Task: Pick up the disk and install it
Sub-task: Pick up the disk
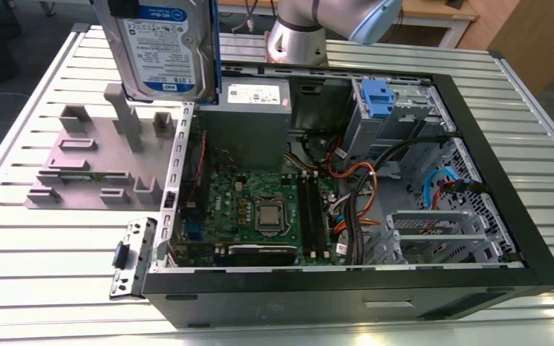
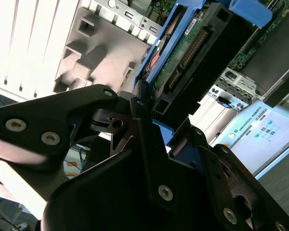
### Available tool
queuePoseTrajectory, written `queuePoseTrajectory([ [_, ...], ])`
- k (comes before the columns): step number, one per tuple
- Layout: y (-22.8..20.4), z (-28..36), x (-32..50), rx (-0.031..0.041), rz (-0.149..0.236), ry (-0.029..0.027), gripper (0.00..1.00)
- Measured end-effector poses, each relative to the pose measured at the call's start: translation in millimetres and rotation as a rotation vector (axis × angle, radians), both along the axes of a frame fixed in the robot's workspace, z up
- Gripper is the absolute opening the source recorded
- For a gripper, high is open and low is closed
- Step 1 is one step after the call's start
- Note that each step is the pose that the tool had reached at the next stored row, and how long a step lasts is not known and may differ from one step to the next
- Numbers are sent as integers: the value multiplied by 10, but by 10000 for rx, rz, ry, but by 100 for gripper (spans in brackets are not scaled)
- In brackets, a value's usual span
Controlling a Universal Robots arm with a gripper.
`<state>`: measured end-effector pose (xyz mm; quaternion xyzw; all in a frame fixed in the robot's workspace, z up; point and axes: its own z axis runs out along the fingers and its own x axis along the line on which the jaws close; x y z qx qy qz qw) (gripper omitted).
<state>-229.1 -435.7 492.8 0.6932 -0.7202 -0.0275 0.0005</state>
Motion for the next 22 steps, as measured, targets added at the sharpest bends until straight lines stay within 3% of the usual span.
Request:
queuePoseTrajectory([
  [22,-53,-6,8,0,0,1,36],
])
